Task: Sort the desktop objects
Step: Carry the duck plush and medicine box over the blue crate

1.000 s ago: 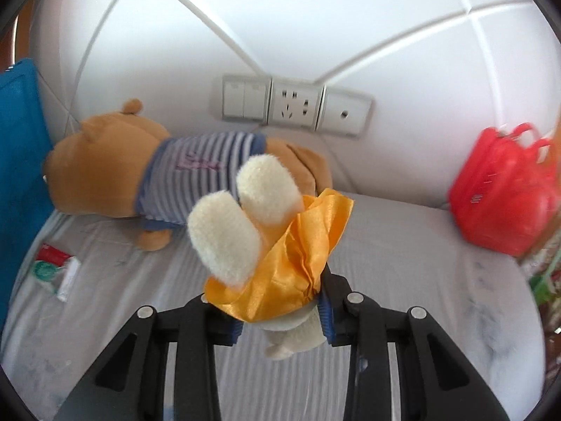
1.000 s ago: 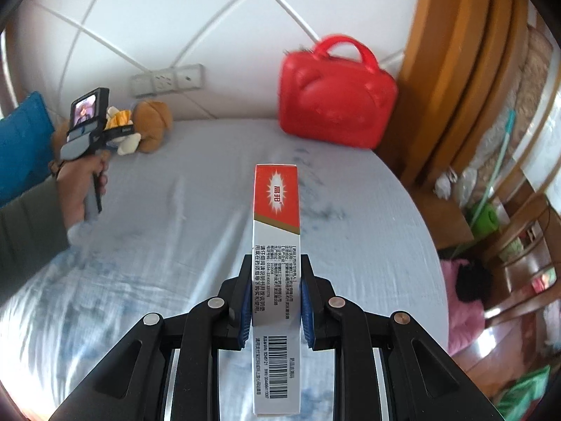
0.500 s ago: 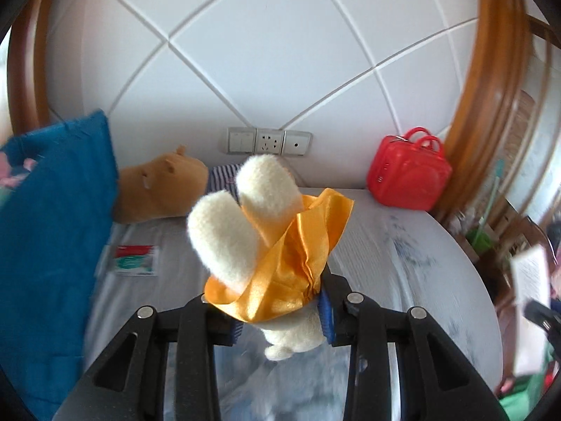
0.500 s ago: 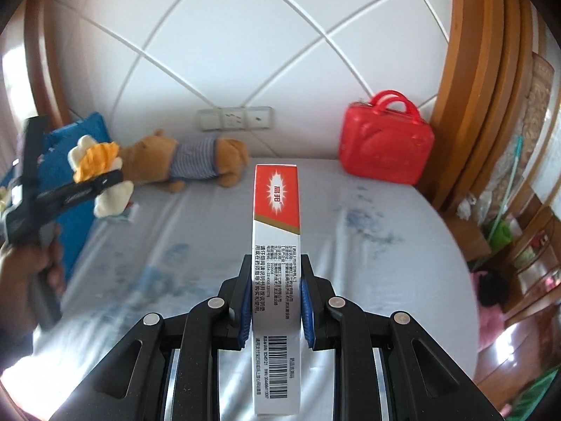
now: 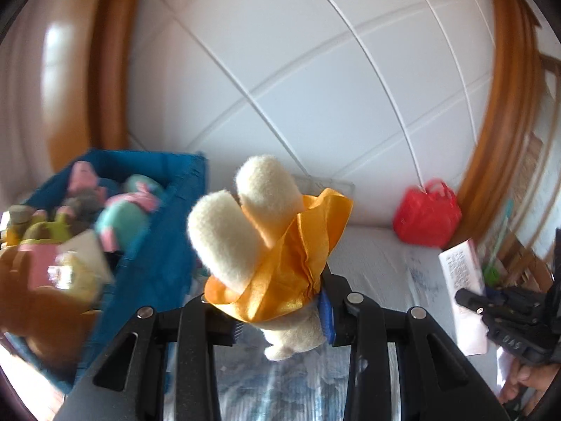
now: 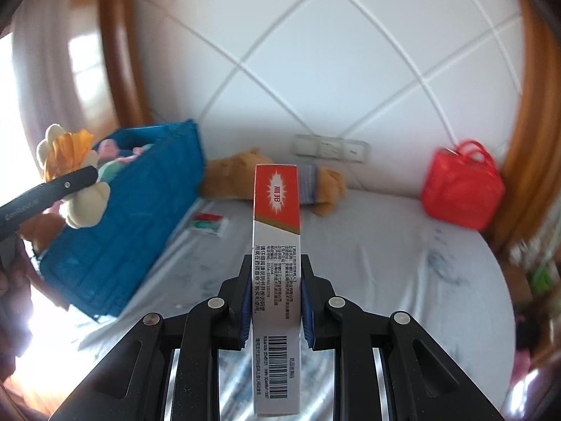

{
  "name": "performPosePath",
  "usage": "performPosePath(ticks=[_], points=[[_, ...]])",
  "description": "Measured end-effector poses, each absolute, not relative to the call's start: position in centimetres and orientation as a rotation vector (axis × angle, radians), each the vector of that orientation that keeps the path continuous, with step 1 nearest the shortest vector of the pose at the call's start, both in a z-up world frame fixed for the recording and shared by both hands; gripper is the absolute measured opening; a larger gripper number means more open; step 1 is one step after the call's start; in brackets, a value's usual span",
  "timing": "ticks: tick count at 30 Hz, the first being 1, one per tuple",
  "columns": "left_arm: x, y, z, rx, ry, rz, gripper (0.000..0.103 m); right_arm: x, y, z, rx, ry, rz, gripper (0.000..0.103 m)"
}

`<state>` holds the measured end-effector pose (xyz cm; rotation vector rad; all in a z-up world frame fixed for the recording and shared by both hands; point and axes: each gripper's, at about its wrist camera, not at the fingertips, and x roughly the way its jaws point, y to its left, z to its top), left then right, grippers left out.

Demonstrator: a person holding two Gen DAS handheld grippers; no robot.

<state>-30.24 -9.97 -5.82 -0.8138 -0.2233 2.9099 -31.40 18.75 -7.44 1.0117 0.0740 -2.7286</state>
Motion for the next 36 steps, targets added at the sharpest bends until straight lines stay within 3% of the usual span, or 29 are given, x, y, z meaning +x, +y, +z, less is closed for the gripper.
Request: performPosePath(ticks=[18, 29, 36], points=[[-25.9, -32.7, 2.2, -0.691, -0.401, 3.228, 0.033, -35.8, -3.2, -0.1, 0.85, 0.222, -2.418, 0.022], [-30.3, -43.3, 3.9, -0.701, -0.377, 3.187, 0.033, -39.5, -18.3, 4.7, 0.763, 0.263, -2.382, 0.022], [-33.9, -47.2, 3.5, -0.741, -0.387, 3.121, 0.036, -42.5, -25.0, 4.5, 0.816, 0.212, -2.371, 0.022]])
